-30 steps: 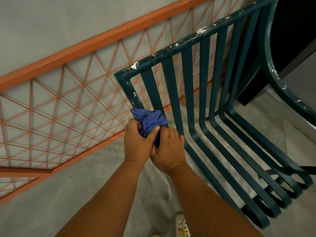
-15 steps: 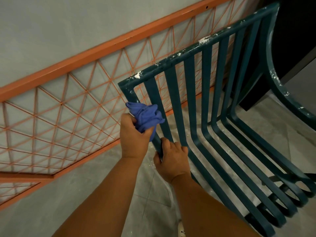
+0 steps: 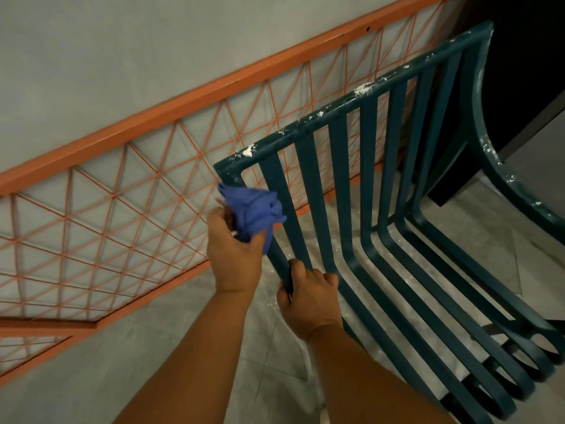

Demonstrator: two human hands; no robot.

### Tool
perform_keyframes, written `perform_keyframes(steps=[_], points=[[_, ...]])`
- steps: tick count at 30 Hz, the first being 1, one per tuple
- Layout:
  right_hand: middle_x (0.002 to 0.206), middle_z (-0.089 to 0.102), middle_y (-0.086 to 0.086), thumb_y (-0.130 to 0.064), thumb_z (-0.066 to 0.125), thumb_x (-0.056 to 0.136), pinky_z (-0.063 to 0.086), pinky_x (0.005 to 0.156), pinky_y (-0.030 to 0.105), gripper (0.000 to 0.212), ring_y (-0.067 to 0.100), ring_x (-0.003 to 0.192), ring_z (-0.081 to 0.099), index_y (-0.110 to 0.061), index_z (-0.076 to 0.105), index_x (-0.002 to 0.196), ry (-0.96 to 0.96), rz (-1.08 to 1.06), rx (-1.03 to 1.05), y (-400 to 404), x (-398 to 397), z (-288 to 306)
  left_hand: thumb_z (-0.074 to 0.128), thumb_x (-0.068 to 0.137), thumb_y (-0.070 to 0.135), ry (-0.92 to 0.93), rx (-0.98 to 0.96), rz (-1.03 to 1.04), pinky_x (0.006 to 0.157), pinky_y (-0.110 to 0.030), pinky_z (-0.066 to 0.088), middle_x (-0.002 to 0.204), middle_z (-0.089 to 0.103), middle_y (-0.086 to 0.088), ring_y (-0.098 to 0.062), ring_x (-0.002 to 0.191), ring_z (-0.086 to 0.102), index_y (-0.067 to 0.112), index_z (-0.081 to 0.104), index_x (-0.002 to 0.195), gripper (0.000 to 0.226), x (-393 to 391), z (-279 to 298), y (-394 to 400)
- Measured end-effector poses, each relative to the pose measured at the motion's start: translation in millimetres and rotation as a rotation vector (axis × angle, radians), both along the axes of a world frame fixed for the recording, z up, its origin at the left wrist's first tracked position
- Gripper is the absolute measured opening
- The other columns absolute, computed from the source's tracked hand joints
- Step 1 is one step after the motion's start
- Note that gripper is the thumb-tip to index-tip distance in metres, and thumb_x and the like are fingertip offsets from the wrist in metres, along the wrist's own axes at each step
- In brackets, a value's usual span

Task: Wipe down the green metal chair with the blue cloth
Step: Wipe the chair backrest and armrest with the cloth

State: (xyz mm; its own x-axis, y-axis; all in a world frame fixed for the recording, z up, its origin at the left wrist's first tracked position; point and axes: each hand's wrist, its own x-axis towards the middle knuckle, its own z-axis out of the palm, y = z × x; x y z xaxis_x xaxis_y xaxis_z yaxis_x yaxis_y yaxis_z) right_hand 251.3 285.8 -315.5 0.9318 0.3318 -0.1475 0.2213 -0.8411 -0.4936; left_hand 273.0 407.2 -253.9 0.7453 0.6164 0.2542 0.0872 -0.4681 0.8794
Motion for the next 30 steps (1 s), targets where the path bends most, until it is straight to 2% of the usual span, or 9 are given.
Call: perform_keyframes(steps=[3,6,9,13,16,18,22,27,30], points=[[0.089,0.061,-0.005,-0.045,0.037,0.090,0.033,0.099,0.040,0.032,0.017,0.084,0.054,-0.029,0.040,0.117,-0.010,-0.001,-0.008,0.6,0.3,0.0,0.082,0.072,0.010,0.051,-0.019,-0.014,0.062,-0.003,0.045,0.090,0.052,0.018,0.015,0.079,0.056,0.018,0.043,0.100,0.049,-6.1,-4.9,-5.7],[0.090,0.061,-0.005,-0.044,0.038,0.091,0.033,0.100,0.040,0.033,0.017,0.085,0.054,-0.029,0.041,0.119,0.009,0.001,0.004,0.4,2.1,1.8,0.083,0.069,0.011,-0.026,0.037,0.023,0.061,-0.002,0.043,0.087,0.050,0.019,0.016,0.077,0.055,0.017,0.042,0.098,0.051,8.2,15.7,-3.5],[0.092,0.061,-0.006,-0.044,0.039,0.093,0.032,0.102,0.039,0.033,0.016,0.086,0.055,-0.029,0.040,0.121,0.021,-0.004,0.008,0.4,3.2,3.9,0.080,0.070,0.013,-0.117,0.126,0.098,0.060,-0.004,0.041,0.083,0.047,0.017,0.003,0.071,0.054,0.020,0.040,0.094,0.047,25.6,31.1,1.5],[0.094,0.062,-0.006,-0.045,0.039,0.093,0.030,0.104,0.038,0.033,0.015,0.088,0.055,-0.029,0.040,0.123,0.034,-0.002,0.021,-0.5,2.3,6.5,0.079,0.073,0.024,-0.122,0.143,0.155,0.059,-0.006,0.042,0.089,0.050,0.007,-0.009,0.070,0.053,0.016,0.043,0.101,0.046,28.6,27.1,3.3],[0.094,0.062,-0.006,-0.046,0.039,0.094,0.029,0.104,0.038,0.035,0.016,0.089,0.055,-0.029,0.040,0.124,0.051,-0.001,0.024,-0.4,3.7,6.1,0.078,0.076,0.025,-0.139,0.139,0.138,0.060,-0.006,0.041,0.085,0.051,0.013,-0.005,0.069,0.053,0.023,0.041,0.100,0.044,31.6,26.1,7.9],[0.095,0.061,-0.006,-0.046,0.038,0.094,0.029,0.105,0.038,0.034,0.015,0.090,0.054,-0.030,0.039,0.123,0.056,-0.003,0.022,-0.5,4.3,6.1,0.074,0.079,0.026,-0.160,0.135,0.111,0.062,-0.009,0.042,0.085,0.053,0.010,-0.007,0.070,0.053,0.025,0.043,0.097,0.036,32.8,25.7,11.5],[0.100,0.061,-0.005,-0.047,0.038,0.095,0.026,0.108,0.038,0.034,0.015,0.095,0.053,-0.030,0.038,0.125,0.105,-0.002,0.050,-1.1,5.4,7.9,0.065,0.088,0.021,-0.186,0.123,0.048,0.063,-0.022,0.046,0.083,0.052,0.016,-0.005,0.071,0.052,0.025,0.047,0.096,0.019,29.4,19.0,21.4],[0.099,0.062,-0.007,-0.047,0.039,0.095,0.025,0.109,0.037,0.032,0.014,0.093,0.055,-0.032,0.038,0.122,0.126,-0.007,0.055,0.0,6.6,7.8,0.063,0.091,0.017,-0.184,0.003,0.028,0.067,-0.011,0.043,0.085,0.055,0.015,0.004,0.073,0.054,0.020,0.050,0.098,0.015,27.6,22.3,19.5],[0.096,0.061,-0.007,-0.047,0.040,0.095,0.026,0.108,0.036,0.031,0.012,0.089,0.053,-0.032,0.038,0.121,0.121,-0.007,0.052,0.5,5.9,6.0,0.062,0.090,0.028,-0.186,-0.122,0.064,0.070,-0.011,0.044,0.088,0.057,0.017,0.007,0.077,0.056,0.025,0.050,0.098,0.015,26.0,20.7,16.7]])
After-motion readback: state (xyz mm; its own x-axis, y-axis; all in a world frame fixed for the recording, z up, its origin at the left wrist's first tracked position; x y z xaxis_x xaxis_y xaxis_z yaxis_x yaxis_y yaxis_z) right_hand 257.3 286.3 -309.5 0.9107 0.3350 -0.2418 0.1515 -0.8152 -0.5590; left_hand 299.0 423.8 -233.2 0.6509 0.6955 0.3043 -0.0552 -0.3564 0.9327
